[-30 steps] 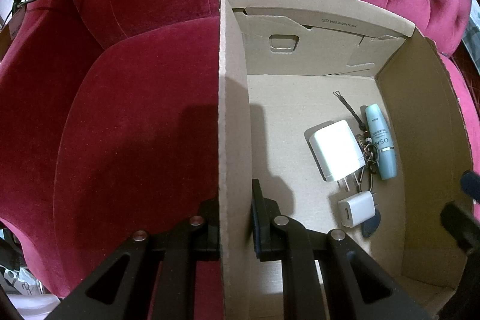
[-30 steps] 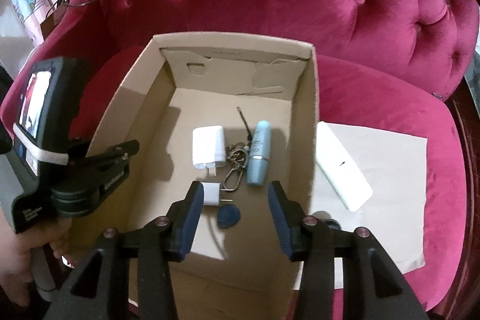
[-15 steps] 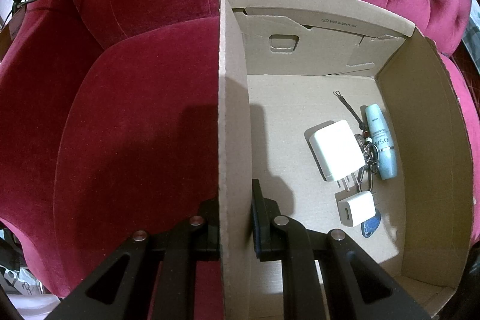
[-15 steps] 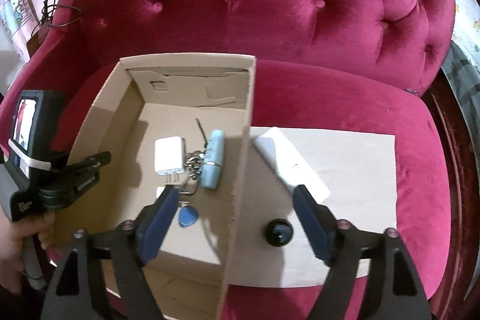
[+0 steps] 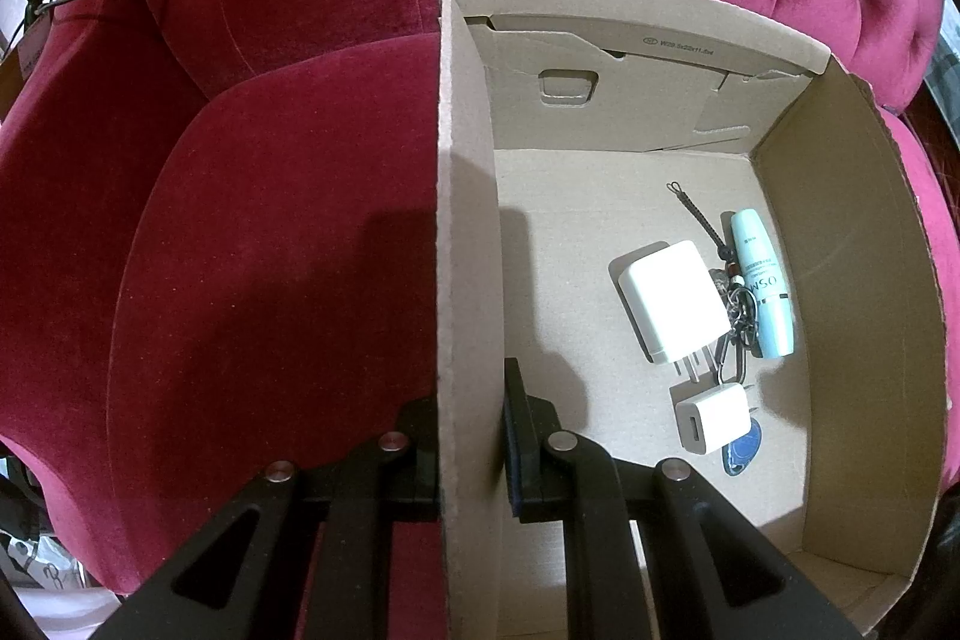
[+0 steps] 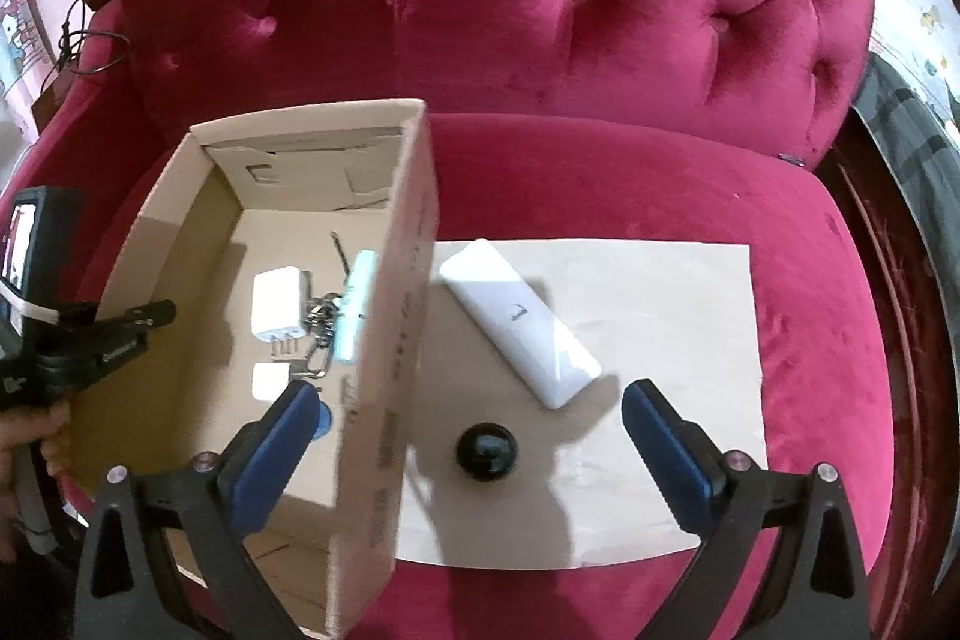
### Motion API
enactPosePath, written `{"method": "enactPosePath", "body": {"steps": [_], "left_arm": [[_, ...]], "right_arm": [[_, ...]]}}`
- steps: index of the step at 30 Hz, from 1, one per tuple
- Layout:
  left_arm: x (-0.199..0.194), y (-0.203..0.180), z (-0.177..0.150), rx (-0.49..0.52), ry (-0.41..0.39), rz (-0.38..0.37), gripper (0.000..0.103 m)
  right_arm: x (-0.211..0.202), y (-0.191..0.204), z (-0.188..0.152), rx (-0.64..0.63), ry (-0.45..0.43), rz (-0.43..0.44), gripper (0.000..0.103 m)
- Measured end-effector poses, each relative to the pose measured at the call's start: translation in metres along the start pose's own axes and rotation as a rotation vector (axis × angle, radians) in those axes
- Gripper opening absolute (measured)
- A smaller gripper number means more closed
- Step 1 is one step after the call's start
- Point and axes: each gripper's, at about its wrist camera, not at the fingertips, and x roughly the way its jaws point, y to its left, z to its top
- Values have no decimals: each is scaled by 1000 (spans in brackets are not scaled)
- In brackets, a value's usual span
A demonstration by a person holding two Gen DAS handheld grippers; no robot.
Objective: Organize rigid objects
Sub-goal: 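Withdraw the right gripper from the box toward the black round object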
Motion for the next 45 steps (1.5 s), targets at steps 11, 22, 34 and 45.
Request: {"method": "enactPosePath", "body": {"steps": [11, 22, 34, 45], "left_arm": [[0, 1, 1, 1, 0, 2, 14], [1, -1, 1, 6, -1, 7, 14], [0, -2, 1, 9, -2, 10, 14], [0, -3, 0, 11, -3, 11, 14]], "right_arm": [[16, -29, -19, 21, 37, 3, 103], [40, -38, -36, 7, 78, 24, 92], [64, -32, -41, -28, 129, 70, 70], [92, -25, -45, -48, 172, 87, 57]]}}
